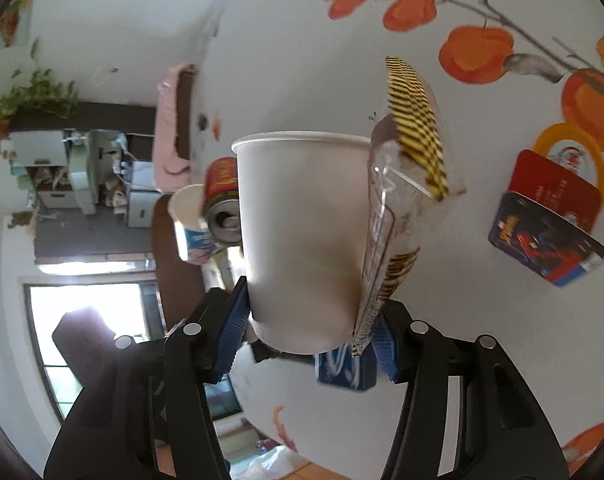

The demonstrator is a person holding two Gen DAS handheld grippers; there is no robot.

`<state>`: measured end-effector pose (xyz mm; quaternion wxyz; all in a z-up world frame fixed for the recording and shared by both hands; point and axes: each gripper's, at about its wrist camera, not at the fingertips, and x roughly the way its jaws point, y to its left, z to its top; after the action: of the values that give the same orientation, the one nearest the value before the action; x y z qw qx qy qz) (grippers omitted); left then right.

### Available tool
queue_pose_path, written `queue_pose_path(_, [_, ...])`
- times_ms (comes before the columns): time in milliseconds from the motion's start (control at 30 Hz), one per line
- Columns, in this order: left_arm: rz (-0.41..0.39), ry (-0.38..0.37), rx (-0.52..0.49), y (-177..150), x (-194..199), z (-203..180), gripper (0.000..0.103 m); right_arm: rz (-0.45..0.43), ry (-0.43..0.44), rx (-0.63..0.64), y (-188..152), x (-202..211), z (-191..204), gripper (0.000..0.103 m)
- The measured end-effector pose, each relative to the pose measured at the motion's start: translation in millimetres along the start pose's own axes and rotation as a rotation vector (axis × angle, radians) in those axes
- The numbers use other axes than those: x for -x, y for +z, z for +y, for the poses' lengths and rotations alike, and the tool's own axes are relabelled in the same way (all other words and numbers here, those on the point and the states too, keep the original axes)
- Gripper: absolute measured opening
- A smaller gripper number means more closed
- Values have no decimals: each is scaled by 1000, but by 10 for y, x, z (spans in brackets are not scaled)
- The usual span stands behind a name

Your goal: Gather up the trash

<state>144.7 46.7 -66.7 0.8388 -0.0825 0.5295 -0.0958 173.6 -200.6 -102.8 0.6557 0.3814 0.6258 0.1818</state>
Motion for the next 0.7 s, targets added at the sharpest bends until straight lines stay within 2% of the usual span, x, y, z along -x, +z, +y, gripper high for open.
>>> queue_pose_path(200, [-76,-18,-47,-130,483,-116,0,-45,51,58,-256,344,210,56])
queue_pose_path(400, [-151,-21,-62,-326,969,-86,0,-54,67,135,-534,412,430,56])
queue_pose_path(567, [-129,4,-15,-425,812,102,1,-85,47,105,-606,307,325,56])
queue_pose_path(633, [-100,16,-9,-425,654,115,10,-84,36,87,-590,259,259,56])
queue_pose_path(700, [-94,22,-32,-436,568,64,10,-77,21,87,-564,227,206,56])
